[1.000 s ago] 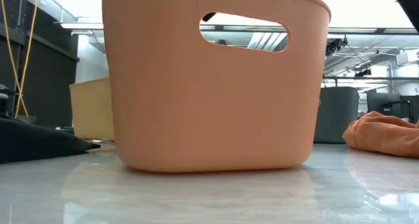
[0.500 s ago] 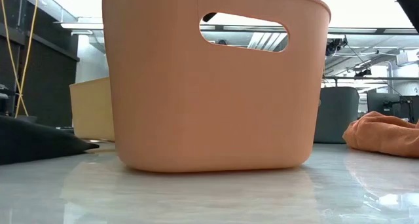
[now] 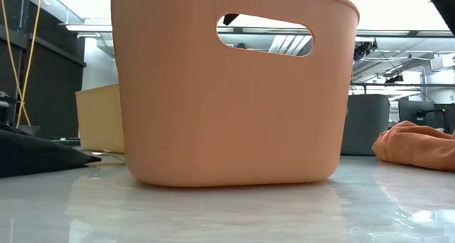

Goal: Sort spices by type
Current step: Put the green seasoning bottle into the yellow bin

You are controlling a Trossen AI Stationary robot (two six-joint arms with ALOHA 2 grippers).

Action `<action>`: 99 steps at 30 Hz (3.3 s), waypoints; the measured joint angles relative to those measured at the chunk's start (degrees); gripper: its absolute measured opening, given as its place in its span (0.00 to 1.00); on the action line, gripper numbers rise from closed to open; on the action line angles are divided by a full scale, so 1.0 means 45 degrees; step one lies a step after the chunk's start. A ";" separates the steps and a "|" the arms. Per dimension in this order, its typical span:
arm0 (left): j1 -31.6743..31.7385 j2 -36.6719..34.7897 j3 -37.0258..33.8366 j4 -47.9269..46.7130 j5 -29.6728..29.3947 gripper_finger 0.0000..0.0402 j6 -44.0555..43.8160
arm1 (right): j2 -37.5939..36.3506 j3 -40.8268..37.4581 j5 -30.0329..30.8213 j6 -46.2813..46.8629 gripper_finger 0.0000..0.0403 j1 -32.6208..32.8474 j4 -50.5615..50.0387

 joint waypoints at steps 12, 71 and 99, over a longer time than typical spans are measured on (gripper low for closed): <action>0.2318 -0.4959 0.1563 -0.5155 -0.5465 0.40 0.6151 | -0.0345 0.0010 -0.0136 0.0608 0.67 -0.0079 0.0544; 1.0870 -0.4698 0.1909 0.7063 -0.7446 0.71 2.8077 | 0.0850 0.0034 -0.1394 0.7374 0.51 -0.1033 0.6450; 0.9529 -1.0902 0.0845 0.2571 -0.7405 0.75 1.6891 | 0.2550 0.0010 -0.2434 0.5294 0.50 -0.2916 0.5681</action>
